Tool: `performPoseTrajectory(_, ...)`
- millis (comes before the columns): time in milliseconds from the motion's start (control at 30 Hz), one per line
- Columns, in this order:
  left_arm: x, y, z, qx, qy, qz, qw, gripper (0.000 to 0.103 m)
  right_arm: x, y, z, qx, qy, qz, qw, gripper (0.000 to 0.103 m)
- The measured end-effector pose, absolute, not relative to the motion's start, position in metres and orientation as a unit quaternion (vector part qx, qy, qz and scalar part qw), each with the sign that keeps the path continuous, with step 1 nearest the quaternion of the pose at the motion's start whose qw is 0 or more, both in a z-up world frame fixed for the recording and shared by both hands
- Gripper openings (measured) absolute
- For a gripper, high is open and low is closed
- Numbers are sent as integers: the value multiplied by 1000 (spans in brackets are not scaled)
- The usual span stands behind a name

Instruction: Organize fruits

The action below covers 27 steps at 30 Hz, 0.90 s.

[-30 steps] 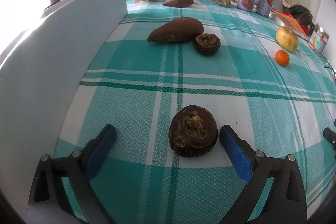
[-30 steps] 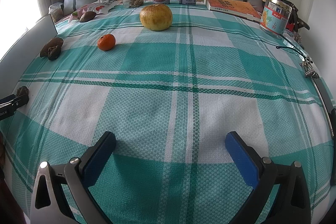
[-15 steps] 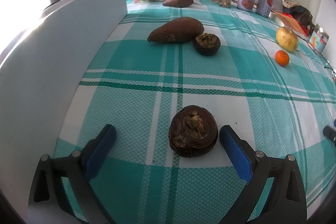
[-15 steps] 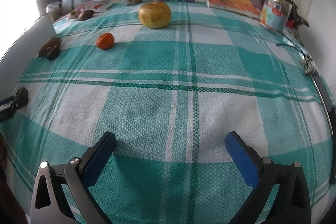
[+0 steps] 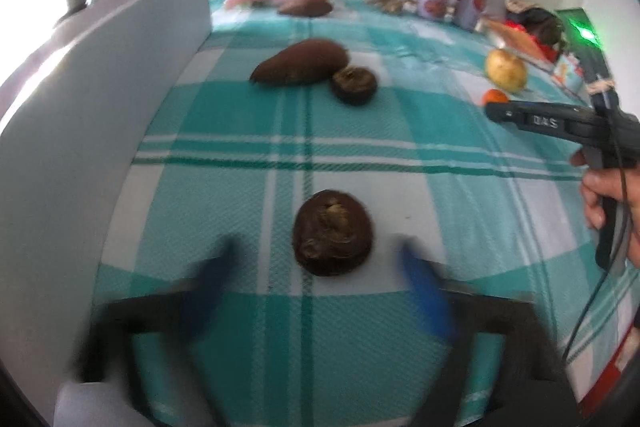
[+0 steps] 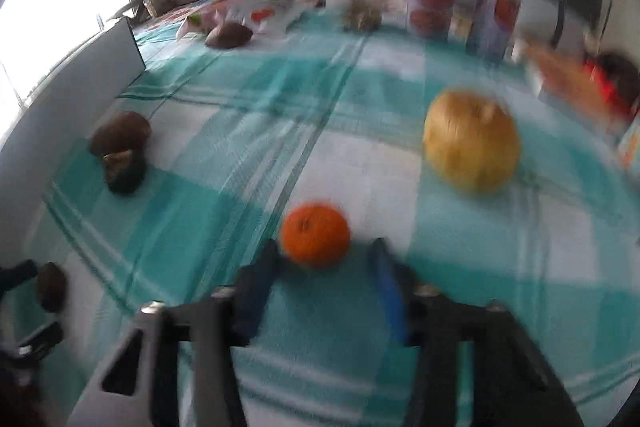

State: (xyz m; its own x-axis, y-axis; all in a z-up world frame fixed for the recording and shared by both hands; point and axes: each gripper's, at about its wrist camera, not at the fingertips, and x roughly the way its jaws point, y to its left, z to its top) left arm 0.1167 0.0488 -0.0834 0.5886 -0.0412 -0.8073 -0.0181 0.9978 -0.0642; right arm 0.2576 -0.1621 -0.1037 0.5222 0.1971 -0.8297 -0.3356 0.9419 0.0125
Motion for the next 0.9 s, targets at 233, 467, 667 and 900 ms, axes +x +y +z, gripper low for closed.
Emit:
performPoseTrajectory(233, 112, 52, -66, -96, 440, -38, 892, 41, 208, -181, -79, -16, 448, 197, 872, 29)
performPoseTrajectory(467, 60, 85, 17, -177, 411, -90, 890, 41, 152, -169, -70, 24, 489, 241, 838, 29)
performPoseTrajectory(667, 18, 166, 89, -180, 357, -23, 916, 41, 123, -56, 11, 21, 432, 366, 824, 29)
performPoseTrajectory(900, 6, 291, 53, -196, 402, 143, 883, 41, 82, 110, 55, -22, 406, 490, 771, 29)
